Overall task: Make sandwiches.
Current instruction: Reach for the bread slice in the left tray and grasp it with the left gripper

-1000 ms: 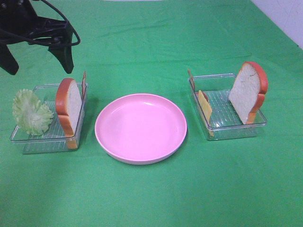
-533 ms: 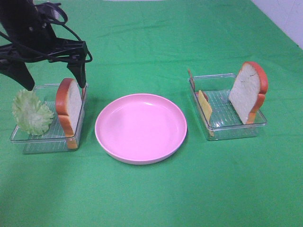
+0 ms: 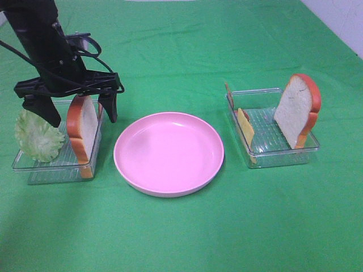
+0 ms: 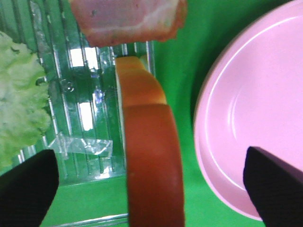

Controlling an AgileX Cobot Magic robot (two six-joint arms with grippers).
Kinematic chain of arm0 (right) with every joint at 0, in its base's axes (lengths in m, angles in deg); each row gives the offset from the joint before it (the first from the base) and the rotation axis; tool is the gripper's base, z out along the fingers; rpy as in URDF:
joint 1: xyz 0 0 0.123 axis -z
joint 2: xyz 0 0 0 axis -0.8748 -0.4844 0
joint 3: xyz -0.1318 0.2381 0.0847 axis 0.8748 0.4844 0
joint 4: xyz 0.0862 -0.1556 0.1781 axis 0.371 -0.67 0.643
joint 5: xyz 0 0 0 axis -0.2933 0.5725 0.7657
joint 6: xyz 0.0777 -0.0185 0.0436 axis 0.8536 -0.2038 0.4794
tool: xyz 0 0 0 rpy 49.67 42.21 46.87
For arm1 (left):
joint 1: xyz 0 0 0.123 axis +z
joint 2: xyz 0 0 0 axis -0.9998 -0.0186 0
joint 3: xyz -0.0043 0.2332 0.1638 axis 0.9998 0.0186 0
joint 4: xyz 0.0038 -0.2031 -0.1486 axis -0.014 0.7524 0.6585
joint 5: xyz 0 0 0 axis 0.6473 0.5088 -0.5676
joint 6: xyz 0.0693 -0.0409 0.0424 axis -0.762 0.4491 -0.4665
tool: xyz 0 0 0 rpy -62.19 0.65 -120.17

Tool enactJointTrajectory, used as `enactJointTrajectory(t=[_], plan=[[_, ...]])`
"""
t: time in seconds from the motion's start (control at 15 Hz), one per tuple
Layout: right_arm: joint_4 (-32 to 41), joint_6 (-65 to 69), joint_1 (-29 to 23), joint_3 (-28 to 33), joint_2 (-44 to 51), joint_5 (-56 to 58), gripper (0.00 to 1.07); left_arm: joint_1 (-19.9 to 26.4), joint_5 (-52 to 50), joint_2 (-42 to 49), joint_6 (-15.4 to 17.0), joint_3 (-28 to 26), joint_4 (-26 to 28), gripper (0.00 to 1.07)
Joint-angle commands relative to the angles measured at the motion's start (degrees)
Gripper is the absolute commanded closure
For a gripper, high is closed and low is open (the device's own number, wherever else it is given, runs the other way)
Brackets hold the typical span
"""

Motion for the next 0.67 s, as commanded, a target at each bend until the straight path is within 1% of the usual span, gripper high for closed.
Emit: enactJointTrajectory(t=[0.07,0.13,0.27,0.4,0.67], plan=[[0.2,-0.5,0.1,0.2,1.5,-0.7,0.13,-0.3,-0.1,-0.8,-0.2,-0.2,1.9,0.15],[0.2,-0.5,0.1,0.2,1.5,-0.7,0.13,-0.3,0.4,-0.8,-0.2,-0.2,1.4,0.32],[0.2,-0.5,0.1,0.2,1.5,-0.7,0.13,-0.3,0.6,-0.8,-0.2,-0.2,0.7,0.51],[0.2,-0.5,0.1,0.2,1.5,-0.7,0.13,-0.3,0.9,-0.8,-0.2,-0.2,0.7,0.59],[0.2,-0.5,0.1,0.2,1.5,-0.7,0.13,-0.3,2.2,-0.8,-0.2,-0.2,0.1,0.65]])
